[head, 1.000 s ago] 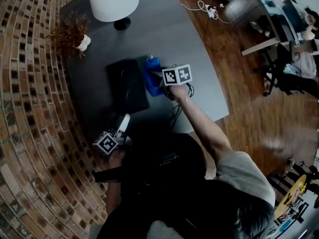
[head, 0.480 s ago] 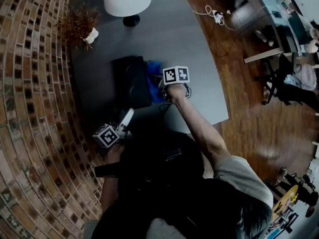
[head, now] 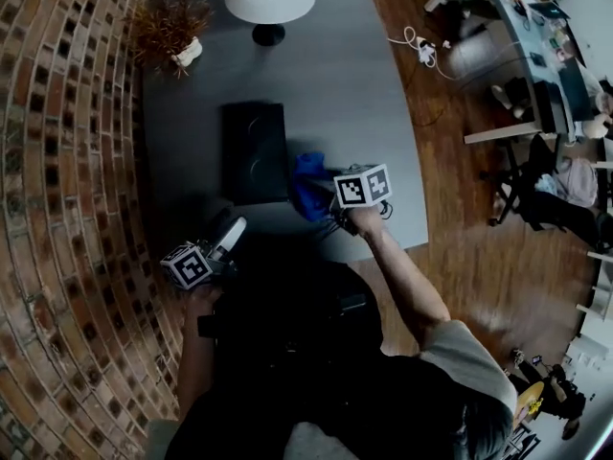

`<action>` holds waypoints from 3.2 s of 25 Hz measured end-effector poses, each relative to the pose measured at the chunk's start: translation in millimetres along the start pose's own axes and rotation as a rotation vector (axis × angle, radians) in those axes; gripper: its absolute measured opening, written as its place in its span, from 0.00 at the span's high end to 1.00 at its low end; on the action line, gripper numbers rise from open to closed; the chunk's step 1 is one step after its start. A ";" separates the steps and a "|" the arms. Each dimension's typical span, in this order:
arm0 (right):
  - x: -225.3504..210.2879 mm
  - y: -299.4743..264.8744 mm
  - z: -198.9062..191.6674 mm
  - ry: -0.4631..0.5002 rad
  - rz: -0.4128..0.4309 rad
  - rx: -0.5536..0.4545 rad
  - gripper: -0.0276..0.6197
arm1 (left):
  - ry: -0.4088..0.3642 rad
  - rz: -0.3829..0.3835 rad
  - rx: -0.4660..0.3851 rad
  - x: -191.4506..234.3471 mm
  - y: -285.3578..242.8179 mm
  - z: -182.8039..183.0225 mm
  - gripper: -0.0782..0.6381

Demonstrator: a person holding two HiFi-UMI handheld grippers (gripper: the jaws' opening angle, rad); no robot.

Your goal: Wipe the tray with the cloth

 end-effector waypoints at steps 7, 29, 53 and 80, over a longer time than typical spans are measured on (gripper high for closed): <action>7.8 -80.0 233.5 0.671 -0.256 -0.148 0.75 | 0.389 -0.032 -0.145 31.0 -16.3 -15.6 0.34; -51.6 -43.9 39.8 -0.266 0.113 -0.100 0.76 | 0.059 0.099 -0.142 97.2 -30.6 138.0 0.36; -84.9 -12.2 97.3 -0.225 0.007 -0.326 0.76 | -0.222 0.113 0.013 43.3 -30.9 83.5 0.40; -87.3 -78.2 106.4 -0.256 -0.010 -0.203 0.75 | -0.277 0.143 0.036 46.4 -31.3 75.2 0.41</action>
Point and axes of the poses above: the fingertips, and each gripper's own axes: y backward along the fingers, x to its left, z out of its top, the point moved 1 cm from there along y, backward along the fingers, and after that the axes turned 10 degrees about -z, right-handed, at the moved point
